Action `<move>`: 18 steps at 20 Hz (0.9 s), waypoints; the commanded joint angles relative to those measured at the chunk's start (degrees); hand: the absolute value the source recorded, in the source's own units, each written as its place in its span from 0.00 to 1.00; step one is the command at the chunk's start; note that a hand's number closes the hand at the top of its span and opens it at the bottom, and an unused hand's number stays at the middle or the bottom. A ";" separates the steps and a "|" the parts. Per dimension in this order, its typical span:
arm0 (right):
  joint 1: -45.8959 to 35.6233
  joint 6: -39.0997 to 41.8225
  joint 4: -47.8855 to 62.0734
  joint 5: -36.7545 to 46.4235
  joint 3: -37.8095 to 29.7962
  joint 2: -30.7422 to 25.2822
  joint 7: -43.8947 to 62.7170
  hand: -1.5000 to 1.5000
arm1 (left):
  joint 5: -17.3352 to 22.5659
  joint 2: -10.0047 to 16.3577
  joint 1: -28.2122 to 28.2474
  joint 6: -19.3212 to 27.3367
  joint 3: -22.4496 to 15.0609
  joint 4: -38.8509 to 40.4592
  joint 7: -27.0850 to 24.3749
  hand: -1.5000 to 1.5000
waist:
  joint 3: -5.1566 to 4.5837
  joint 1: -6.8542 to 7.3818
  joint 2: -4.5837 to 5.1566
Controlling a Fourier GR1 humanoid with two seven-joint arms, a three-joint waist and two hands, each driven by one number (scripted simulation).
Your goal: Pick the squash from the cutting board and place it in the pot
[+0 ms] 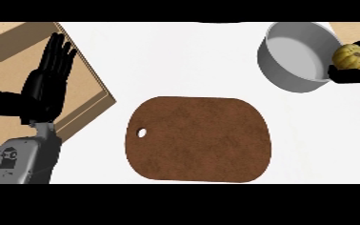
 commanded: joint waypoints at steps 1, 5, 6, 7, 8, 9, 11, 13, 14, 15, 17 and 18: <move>-2.68 4.76 7.57 -6.70 -4.08 1.54 -5.92 0.00 | -2.05 -2.44 1.83 2.42 -3.01 -4.70 2.14 0.50 | 0.07 0.62 -0.06; -3.80 5.76 13.37 -7.56 -3.97 4.28 -16.44 0.00 | -1.94 -1.69 0.97 1.17 -1.46 -0.57 -0.23 0.50 | 0.04 0.43 0.09; -5.05 5.28 15.88 -7.29 -4.88 3.53 -19.02 0.00 | -1.96 -2.90 0.09 1.51 -1.47 1.13 -1.64 0.50 | 0.02 0.21 0.10; -5.90 5.09 14.41 -7.47 -5.32 3.32 -19.59 0.00 | -0.70 -1.58 0.69 0.91 -1.66 -3.58 4.15 0.50 | 0.02 0.25 -0.09; -5.44 2.76 16.24 -9.03 -7.42 3.92 -23.28 0.00 | -1.26 -1.20 -1.82 -0.13 0.38 4.10 -2.72 0.50 | 0.02 -0.09 0.14; -3.97 0.60 12.94 -9.47 -7.50 5.54 -23.97 0.00 | -0.49 -0.70 1.12 -1.04 -0.40 -0.25 0.00 0.50 | 0.01 -0.09 -0.11; -4.36 2.87 11.00 -13.16 -10.16 4.90 -26.19 0.00 | -1.03 -0.53 -0.35 -0.04 0.34 0.09 -0.27 0.50 | -0.01 -0.46 -0.24; -7.61 4.62 11.70 -16.09 -13.69 2.13 -26.00 0.00 | -0.93 -0.72 1.19 -0.16 -0.30 -2.03 1.06 0.50 | 0.00 -0.14 -0.26; -7.48 3.46 10.24 -17.59 -14.42 4.85 -24.40 0.00 | 1.03 0.09 0.13 -1.83 1.58 0.55 0.01 0.50 | -0.04 -0.52 -0.28; -7.48 4.27 10.70 -19.78 -16.51 4.25 -24.92 0.00 | -0.10 -0.43 -0.62 -1.35 1.59 2.97 -2.70 0.50 | -0.04 -0.83 -0.17; -6.20 3.33 10.29 -22.03 -18.68 5.18 -24.62 0.00 | -1.33 -1.31 0.90 -0.16 0.04 0.07 -1.17 0.50 | -0.02 -0.64 -0.30; -6.85 0.77 9.65 -22.52 -19.33 6.97 -23.90 0.00 | -0.40 -0.56 2.45 -1.93 0.66 0.60 -2.23 0.50 | -0.03 -0.49 -0.29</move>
